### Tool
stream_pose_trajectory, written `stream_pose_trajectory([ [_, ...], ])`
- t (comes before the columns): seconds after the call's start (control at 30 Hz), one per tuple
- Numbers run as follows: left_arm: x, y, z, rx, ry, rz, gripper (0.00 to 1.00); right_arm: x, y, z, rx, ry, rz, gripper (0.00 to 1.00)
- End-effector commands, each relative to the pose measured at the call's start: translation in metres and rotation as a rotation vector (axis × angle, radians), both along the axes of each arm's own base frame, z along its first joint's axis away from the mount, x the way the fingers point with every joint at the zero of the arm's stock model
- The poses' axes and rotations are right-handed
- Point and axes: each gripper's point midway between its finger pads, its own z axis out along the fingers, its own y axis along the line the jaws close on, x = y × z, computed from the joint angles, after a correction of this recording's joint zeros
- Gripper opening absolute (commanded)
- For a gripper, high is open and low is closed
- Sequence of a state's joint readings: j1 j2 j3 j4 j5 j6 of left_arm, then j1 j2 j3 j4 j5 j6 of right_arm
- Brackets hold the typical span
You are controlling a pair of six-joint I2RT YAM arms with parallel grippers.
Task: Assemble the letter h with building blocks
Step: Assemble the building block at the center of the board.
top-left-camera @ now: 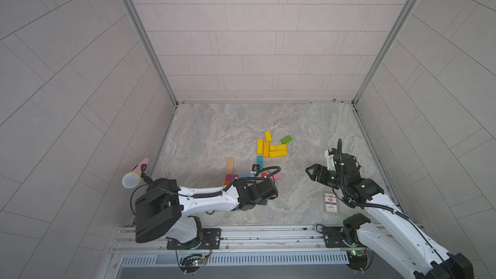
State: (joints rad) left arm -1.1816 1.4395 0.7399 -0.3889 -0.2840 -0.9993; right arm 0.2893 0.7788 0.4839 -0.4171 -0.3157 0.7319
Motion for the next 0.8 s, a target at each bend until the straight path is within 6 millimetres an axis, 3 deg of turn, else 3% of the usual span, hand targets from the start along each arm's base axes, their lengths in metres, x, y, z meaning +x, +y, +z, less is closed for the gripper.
stream_pose_trajectory([
  [0.0,0.007,-0.006,0.003,-0.026,-0.025,0.047,0.19,-0.006,-0.003,-0.005,-0.005,0.018,0.009,0.8],
  [0.77,0.018,0.005,-0.013,0.082,0.006,0.102,0.14,-0.007,-0.011,-0.004,0.025,0.018,-0.005,0.8],
])
